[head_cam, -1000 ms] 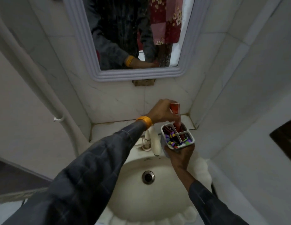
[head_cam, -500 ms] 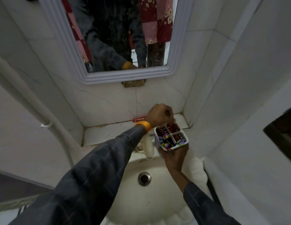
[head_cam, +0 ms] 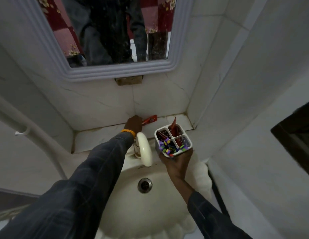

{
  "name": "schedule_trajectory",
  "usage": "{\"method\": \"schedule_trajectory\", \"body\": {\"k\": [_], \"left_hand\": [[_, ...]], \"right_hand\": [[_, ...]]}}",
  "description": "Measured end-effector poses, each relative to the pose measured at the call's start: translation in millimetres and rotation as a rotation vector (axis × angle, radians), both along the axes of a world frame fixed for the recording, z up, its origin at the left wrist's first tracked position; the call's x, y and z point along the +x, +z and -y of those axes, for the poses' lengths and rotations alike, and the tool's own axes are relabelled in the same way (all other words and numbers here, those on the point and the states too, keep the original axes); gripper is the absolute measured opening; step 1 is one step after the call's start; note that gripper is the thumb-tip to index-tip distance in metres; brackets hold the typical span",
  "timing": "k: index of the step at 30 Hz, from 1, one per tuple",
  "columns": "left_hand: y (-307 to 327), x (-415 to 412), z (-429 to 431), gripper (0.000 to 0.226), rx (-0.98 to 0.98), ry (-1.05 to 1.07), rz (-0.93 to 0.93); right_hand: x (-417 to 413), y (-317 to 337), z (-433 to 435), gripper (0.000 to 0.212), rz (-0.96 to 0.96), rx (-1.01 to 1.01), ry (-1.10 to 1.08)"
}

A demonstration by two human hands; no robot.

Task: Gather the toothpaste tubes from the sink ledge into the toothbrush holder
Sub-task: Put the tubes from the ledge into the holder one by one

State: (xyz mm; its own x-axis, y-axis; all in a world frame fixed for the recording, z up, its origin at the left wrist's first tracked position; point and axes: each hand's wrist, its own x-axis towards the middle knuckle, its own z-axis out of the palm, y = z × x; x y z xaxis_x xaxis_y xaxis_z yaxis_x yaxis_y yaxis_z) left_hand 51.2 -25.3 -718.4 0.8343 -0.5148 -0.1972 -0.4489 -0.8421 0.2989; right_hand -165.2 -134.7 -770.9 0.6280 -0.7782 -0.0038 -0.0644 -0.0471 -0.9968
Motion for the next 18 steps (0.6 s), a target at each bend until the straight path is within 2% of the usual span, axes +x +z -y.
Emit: {"method": "schedule_trajectory", "body": {"k": [4,8,11,14,16,18], "left_hand": [[-2,2,6,0.035,0.082,-0.035,-0.027],[2,5,4,0.045,0.018,0.026,-0.083],[18,-2,0,0.041,-0.205,0.086,-0.168],[56,-16,1,0.025,-0.627,0.16,-0.297],[86,-26,4,0.027,-0.782,0.054,-0.324],[111,-39,14,0.027,-0.787,-0.137,-0.344]], "right_hand": [[-3,2,-4,0.122,0.009,0.016,0.009],[-3,1,-3,0.121,0.022,0.007,0.008],[-2,-3,0,0.122,-0.007,-0.011,0.009],[-1,-2,2,0.115,-0.032,-0.029,-0.004],[0,-2,2,0.112,-0.039,-0.055,-0.017],[2,-5,3,0.113,-0.047,-0.066,-0.006]]}}
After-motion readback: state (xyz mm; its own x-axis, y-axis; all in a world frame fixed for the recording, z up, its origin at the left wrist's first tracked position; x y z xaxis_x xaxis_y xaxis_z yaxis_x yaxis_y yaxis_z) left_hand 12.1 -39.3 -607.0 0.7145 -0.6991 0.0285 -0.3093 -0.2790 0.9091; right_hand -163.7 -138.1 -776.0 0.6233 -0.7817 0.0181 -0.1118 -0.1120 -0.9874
